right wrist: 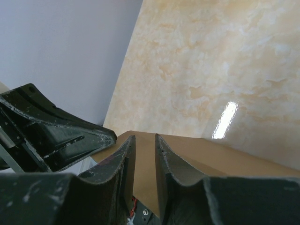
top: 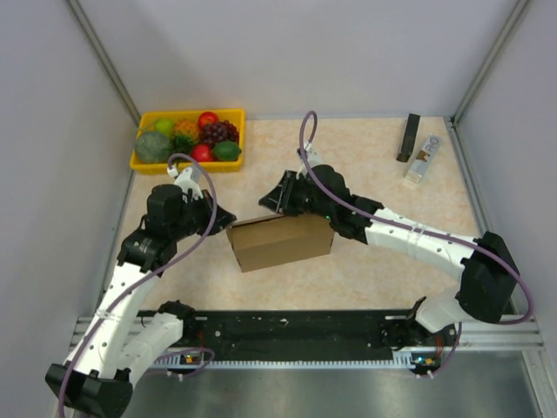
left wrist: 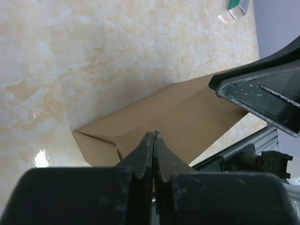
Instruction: Fold the paper box
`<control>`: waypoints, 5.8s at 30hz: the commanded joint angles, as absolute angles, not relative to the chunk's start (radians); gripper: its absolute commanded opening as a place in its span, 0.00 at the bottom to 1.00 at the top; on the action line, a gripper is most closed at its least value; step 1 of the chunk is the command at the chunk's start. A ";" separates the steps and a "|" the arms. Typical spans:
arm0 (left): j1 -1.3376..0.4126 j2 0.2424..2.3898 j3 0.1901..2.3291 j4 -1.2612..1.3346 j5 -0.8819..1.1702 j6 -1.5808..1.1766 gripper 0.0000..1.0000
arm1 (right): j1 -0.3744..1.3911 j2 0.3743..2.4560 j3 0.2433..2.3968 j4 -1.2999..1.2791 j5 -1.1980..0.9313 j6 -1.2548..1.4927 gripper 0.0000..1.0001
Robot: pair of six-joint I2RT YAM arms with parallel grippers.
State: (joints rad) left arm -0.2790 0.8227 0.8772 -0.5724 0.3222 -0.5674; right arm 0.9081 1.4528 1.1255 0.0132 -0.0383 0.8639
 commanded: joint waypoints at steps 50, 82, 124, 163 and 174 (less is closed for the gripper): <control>-0.465 0.764 1.008 -0.925 0.040 -0.462 0.00 | 0.920 1.451 1.160 -0.026 -0.075 0.770 0.27; -0.440 0.862 0.970 -0.578 0.267 -0.572 0.42 | 0.781 1.459 1.320 -0.377 -0.118 0.537 0.65; -0.827 0.799 0.488 -0.221 0.209 -0.942 0.70 | 0.766 0.988 0.586 -0.255 -0.255 0.730 0.98; -0.528 1.226 0.873 -0.482 0.104 -0.451 0.76 | 0.891 1.029 0.839 -0.778 -0.017 0.719 0.53; -0.525 1.265 0.793 -0.403 0.193 -0.476 0.55 | 1.061 1.189 0.741 -0.566 -0.005 0.851 0.00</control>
